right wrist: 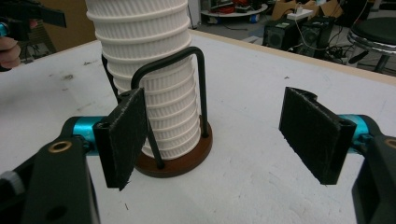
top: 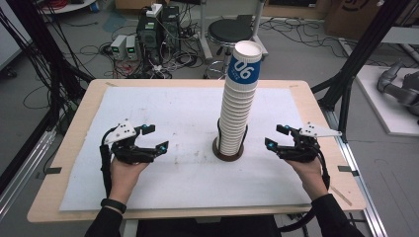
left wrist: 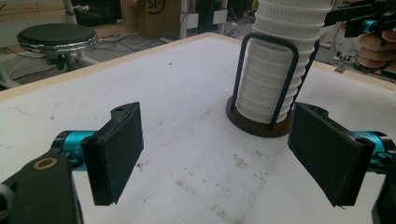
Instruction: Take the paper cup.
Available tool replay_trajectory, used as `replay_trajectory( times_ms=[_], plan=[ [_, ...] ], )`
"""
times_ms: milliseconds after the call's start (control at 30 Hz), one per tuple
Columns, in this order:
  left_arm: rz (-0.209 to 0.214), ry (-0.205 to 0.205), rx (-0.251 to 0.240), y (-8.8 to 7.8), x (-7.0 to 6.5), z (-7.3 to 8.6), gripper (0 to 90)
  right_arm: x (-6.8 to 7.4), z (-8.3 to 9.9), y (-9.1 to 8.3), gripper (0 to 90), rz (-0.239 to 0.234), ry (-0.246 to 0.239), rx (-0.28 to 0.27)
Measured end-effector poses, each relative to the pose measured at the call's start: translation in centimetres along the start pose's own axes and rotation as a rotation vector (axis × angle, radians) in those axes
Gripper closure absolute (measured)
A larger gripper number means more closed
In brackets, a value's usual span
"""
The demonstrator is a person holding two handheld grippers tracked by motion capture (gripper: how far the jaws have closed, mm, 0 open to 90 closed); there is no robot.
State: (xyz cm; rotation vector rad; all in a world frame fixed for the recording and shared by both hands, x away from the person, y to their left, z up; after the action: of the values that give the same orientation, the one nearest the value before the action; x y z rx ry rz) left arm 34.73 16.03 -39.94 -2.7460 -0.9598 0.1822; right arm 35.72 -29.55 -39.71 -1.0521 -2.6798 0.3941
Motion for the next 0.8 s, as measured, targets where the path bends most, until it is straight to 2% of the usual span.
replay_trajectory(
  times_ms=[167, 300, 433, 600, 800],
  plan=[
    [0.003, -0.008, 0.004, 0.1, 0.1, 0.0, 18.3, 0.0, 0.0, -0.3, 22.9, -0.006, -0.002, 0.001],
    [0.011, -0.01, -0.005, 0.1, 0.0, -0.1, 18.3, 0.2, -0.2, -0.7, 21.9, -0.016, 0.002, -0.021],
    [0.02, -0.01, -0.004, 0.1, 0.0, -0.2, 18.2, 0.6, -0.6, -0.9, 21.1, -0.043, -0.016, -0.03],
    [0.04, -0.005, 0.008, 0.1, -0.2, -0.1, 18.3, 1.0, -1.4, -1.2, 18.1, -0.085, -0.012, -0.048],
    [0.036, -0.006, 0.008, -0.1, -0.3, 0.0, 16.4, 1.7, -2.9, -1.3, 16.0, -0.117, -0.036, -0.064]
  ],
)
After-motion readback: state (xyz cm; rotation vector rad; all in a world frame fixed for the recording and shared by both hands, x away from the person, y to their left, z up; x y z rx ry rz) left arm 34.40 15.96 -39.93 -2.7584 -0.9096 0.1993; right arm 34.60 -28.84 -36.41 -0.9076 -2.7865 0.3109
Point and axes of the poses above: each handheld gripper's, and its own axes: y roughly forward along the jaws, z roughly out of its underside, x roughly to its left, the point moved 4 cm from there along y, roughly forward along the jaws, and after that the axes turned 2 degrees about y, right-handed, at the moved point
